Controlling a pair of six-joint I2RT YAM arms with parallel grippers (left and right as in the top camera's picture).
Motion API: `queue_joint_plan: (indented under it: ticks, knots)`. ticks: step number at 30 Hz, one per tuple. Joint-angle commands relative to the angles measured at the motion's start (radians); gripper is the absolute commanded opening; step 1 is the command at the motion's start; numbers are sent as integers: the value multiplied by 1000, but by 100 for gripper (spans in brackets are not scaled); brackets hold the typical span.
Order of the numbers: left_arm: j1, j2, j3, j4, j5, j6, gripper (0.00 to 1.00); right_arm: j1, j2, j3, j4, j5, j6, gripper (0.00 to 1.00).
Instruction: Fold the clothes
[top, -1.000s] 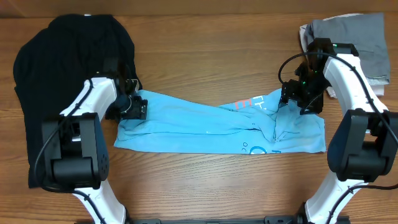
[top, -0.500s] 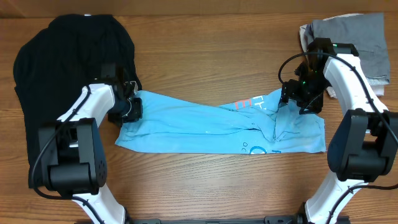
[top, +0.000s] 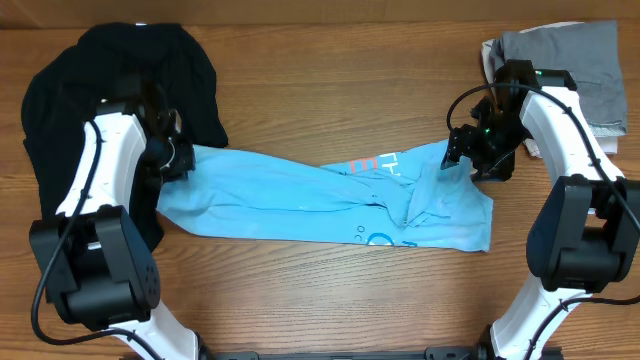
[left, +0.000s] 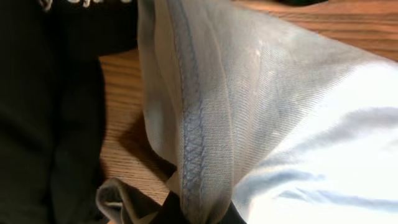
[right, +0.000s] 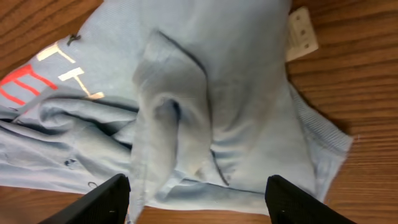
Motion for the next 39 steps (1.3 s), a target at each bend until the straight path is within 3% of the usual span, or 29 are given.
queue_joint_plan:
  ticks: [1, 10, 19, 25, 39]
  knots:
    - [-46, -19, 27, -12, -12, 19, 4, 4, -7, -3, 3, -14, -1, 74]
    - [-317, -19, 32, 39, 18, -60, 4, 4, -7, -3, 3, -17, 0, 74]
    - [-486, -19, 32, 113, 78, -89, 4, 4, -7, -3, 7, -18, 0, 75]
    - [-556, -19, 32, 197, 173, -116, 4, 4, -7, -3, 8, -17, 0, 74]
    - [-640, -19, 32, 237, 198, -142, 4, 4, -7, -3, 11, -18, 0, 75]
